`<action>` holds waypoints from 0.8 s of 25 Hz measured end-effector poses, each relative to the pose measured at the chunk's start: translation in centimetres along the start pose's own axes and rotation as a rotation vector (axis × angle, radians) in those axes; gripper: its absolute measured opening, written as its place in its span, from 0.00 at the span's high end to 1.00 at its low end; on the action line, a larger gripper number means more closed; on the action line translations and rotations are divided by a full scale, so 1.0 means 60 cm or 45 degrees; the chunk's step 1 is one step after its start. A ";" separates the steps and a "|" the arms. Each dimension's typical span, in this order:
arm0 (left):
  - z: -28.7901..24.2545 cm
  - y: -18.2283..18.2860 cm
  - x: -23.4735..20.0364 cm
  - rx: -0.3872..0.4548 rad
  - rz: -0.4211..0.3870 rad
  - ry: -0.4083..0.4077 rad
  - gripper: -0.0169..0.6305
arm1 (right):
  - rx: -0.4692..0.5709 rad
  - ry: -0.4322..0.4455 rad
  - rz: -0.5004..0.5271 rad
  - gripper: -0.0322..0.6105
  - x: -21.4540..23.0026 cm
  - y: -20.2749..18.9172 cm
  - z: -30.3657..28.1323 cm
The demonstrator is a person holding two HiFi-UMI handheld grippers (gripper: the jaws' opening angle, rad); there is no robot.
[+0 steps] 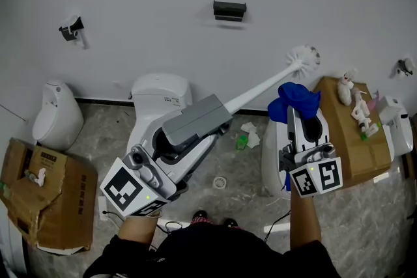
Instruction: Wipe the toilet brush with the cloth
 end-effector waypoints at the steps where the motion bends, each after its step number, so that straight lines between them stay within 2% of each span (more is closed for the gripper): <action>1: 0.002 -0.001 -0.003 -0.003 -0.001 0.010 0.70 | -0.003 0.001 0.001 0.82 -0.001 -0.001 0.001; 14: 0.006 -0.026 -0.019 -0.081 -0.036 0.087 0.70 | -0.035 0.038 0.001 0.82 -0.006 -0.013 0.012; 20: -0.005 -0.039 -0.027 -0.088 -0.030 0.091 0.70 | -0.049 0.056 -0.002 0.82 -0.006 -0.020 0.015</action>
Point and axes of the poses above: the fingertips, and each gripper's own axes: z backward along the fingers, x to its right, y out of its top, the point moved 4 cm from there along z, backward along the fingers, and after that the axes turned 13 degrees about -y, right-handed, at the moved point
